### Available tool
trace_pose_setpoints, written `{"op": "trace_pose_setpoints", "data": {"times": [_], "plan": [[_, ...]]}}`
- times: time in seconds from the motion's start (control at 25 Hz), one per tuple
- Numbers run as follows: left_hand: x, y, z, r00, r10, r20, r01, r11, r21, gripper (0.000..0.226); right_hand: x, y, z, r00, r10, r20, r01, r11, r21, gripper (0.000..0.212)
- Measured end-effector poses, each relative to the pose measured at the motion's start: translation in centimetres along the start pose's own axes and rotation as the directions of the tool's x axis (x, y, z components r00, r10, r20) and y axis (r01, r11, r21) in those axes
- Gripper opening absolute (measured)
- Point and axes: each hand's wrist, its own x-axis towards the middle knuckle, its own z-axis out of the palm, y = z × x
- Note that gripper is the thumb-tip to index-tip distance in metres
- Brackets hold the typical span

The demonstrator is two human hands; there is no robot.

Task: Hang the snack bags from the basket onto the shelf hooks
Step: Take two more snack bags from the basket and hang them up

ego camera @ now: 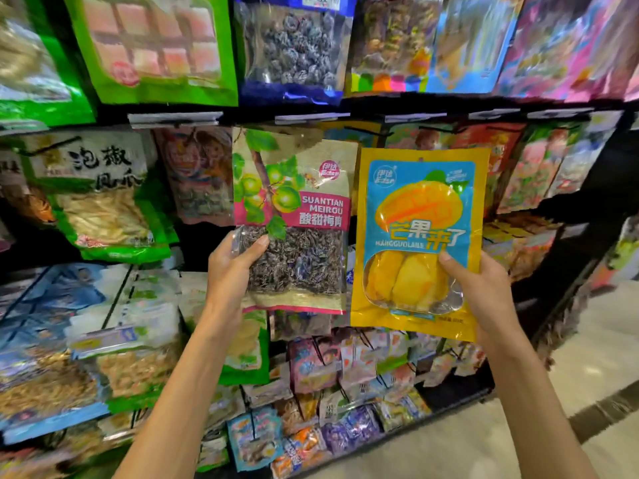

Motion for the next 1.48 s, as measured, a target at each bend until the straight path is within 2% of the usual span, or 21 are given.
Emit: {"op": "trace_pose_setpoints", "data": {"times": [0.16, 0.56, 0.72, 0.88, 1.0, 1.2, 1.4, 1.48], "plan": [[1.0, 0.0, 3.0, 0.998, 0.013, -0.069, -0.013, 1.0, 0.005, 0.027, 4.2, 0.2, -1.2, 0.996, -0.001, 0.089, -0.003, 0.999, 0.044, 0.015], [0.6, -1.4, 5.2, 0.986, -0.016, -0.168, 0.02, 1.0, 0.023, 0.046, 8.4, 1.5, -1.1, 0.975, -0.004, 0.221, -0.014, 0.997, 0.077, 0.019], [0.6, -1.3, 5.9, 0.981, -0.026, -0.19, 0.023, 1.0, -0.016, 0.033, 9.5, 1.9, -0.8, 0.97, 0.006, 0.242, -0.028, 0.996, 0.087, 0.019], [0.5, -1.2, 6.5, 0.981, -0.017, -0.195, 0.013, 1.0, -0.02, 0.043, 10.8, 2.1, -0.6, 0.972, 0.013, 0.235, -0.034, 0.996, 0.085, 0.019], [0.8, -1.5, 6.7, 0.981, -0.013, -0.193, 0.011, 1.0, -0.011, 0.037, 11.8, 2.2, -0.4, 0.971, 0.022, 0.237, -0.045, 0.995, 0.092, 0.017], [2.0, -2.1, 6.7, 0.976, 0.006, -0.216, -0.01, 1.0, -0.016, 0.054, 13.9, 1.9, 0.6, 0.959, 0.007, 0.284, -0.044, 0.991, 0.126, 0.022], [2.9, -2.6, 6.9, 0.977, 0.018, -0.214, -0.017, 1.0, 0.008, 0.052, 15.2, 1.8, 1.4, 0.937, -0.023, 0.347, -0.034, 0.987, 0.158, 0.019], [3.0, -2.7, 7.1, 0.978, 0.026, -0.209, -0.026, 1.0, 0.004, 0.043, 15.5, 2.3, 1.5, 0.93, -0.014, 0.367, -0.05, 0.985, 0.165, 0.019]]}}
